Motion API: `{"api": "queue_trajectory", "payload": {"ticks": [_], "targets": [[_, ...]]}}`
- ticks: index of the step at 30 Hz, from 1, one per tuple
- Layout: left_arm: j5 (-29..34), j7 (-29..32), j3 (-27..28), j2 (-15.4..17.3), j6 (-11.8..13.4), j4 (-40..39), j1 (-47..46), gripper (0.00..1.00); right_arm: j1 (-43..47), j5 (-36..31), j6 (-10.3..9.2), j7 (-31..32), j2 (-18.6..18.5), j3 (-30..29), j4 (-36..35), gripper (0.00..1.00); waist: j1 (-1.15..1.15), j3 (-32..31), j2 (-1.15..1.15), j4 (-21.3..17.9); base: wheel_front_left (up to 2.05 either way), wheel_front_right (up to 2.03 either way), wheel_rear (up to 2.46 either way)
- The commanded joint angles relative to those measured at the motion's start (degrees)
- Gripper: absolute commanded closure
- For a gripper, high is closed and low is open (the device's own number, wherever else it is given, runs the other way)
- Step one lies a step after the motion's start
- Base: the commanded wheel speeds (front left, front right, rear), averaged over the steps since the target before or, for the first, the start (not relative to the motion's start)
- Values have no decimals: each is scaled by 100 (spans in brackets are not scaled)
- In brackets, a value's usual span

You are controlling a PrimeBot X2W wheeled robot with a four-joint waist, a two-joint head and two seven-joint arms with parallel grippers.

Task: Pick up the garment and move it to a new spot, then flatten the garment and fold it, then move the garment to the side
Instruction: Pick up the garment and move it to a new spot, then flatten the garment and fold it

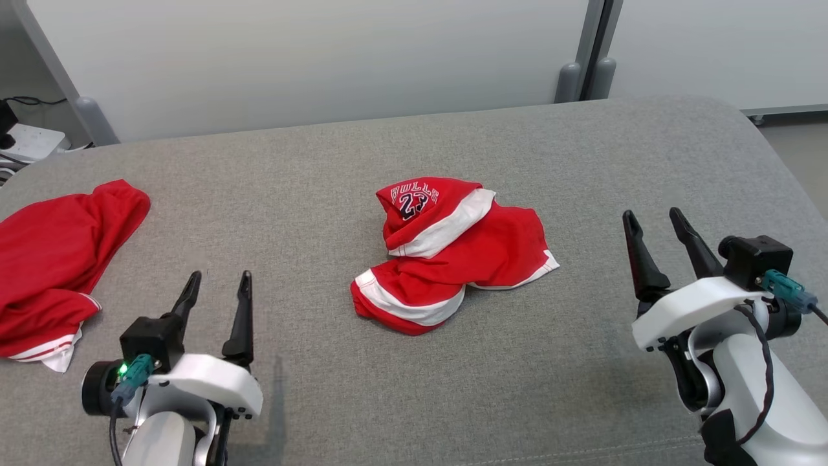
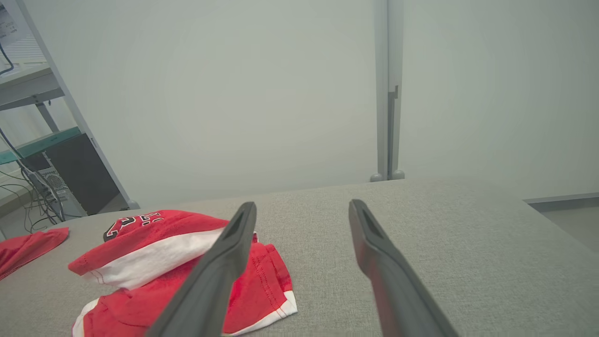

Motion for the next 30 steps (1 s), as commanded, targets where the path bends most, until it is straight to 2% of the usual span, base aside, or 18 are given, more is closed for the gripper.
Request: {"api": "queue_trajectory", "payload": {"ticks": [1, 11, 16, 21, 25, 30], "targets": [[62, -33, 258, 107, 51, -221, -66, 0, 30, -50, 41, -76, -7, 51, -142, 0, 0, -18, 0, -16, 0, 0, 0], [228, -33, 927, -109, 64, -773, 624, 0, 255, -87, 41, -76, 0, -53, -204, 0, 0, -36, 0, -51, 0, 0, 0], [299, -33, 1047, -195, -9, -862, 777, 0, 276, -104, 41, -76, 9, -56, -175, 0, 0, 1, 0, 68, 0, 0, 0], [349, -33, 1049, -232, -73, -867, 734, 0, 205, -161, 41, -76, 58, 223, -204, 0, 0, 54, 0, 230, 0, 0, 0], [370, -33, 959, -253, -135, -858, 641, 0, 76, -164, 41, -76, 173, 814, -199, 0, 0, 125, 0, 495, 0, 0, 0], [314, -33, 729, -263, -178, -826, 588, 0, -240, -85, 41, -76, 294, 2068, 67, 0, 0, 235, 0, 886, 0, 0, 0]]}}
